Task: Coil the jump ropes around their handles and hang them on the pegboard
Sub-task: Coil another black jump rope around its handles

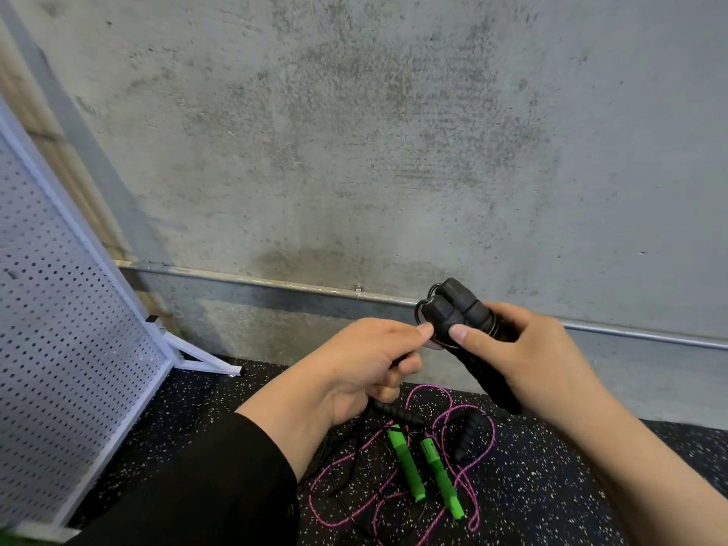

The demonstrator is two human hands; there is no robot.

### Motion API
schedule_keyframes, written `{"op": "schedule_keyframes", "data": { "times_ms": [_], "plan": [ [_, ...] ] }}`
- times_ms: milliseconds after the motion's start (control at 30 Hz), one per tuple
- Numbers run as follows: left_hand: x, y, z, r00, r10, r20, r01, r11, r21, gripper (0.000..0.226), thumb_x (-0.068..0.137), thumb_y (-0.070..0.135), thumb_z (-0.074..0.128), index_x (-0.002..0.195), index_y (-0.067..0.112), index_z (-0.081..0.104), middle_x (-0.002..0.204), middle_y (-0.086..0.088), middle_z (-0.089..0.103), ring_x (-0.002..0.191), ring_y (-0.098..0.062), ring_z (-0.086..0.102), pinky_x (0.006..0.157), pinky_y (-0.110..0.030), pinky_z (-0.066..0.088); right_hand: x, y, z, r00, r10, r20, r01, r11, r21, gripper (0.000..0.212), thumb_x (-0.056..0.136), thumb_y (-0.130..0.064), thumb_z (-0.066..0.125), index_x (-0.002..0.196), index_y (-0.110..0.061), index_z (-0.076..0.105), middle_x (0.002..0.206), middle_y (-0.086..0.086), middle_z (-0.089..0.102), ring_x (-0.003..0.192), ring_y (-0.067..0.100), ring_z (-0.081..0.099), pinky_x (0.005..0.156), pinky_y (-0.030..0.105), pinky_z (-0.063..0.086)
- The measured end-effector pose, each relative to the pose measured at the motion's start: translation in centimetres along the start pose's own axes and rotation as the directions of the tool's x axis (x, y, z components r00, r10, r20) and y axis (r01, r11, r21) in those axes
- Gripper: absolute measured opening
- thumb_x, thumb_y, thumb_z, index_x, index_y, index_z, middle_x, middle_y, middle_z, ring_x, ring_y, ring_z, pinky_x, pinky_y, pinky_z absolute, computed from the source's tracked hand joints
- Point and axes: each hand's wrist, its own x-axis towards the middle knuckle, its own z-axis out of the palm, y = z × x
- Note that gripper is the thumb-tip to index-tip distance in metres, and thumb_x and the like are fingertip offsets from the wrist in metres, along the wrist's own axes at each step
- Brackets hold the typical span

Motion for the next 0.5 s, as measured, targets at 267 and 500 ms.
{"op": "schedule_keyframes", "data": {
  "times_ms": [267,500],
  "plan": [
    [0.4,-1.1,1.3,0.993,-0.052,-0.104,0.046,0.997,-0.057,0.019,0.105,0.016,0.048,0.087,0.014,0.053,0.063,-0.001,0.052,0.038,-0.005,0.022,0.039,-0.017,0.018,-0.1,0.4,0.6,0.998,-0.009,-0.054,-0.010,0.940,-0.342,0.043,0.067,-0.069,0.076,0.095,-0.045,0.055,0.083,-0.016,0.063,0.081,0.008,0.061,0.071,0.036,0.051],
    [0.0,-0.7,1.7,0.994,-0.106,0.002,0.104,0.976,-0.193,0.024,0.101,0.040,0.057,0.108,0.016,0.054,0.067,0.004,0.047,0.046,-0.006,0.021,0.041,-0.019,0.016,-0.8,0.3,1.4,0.978,-0.158,-0.136,0.064,0.849,-0.525,0.048,0.073,-0.063,0.076,0.100,-0.039,0.045,0.093,-0.011,0.056,0.085,0.020,0.058,0.069,0.042,0.051]
  ]
}}
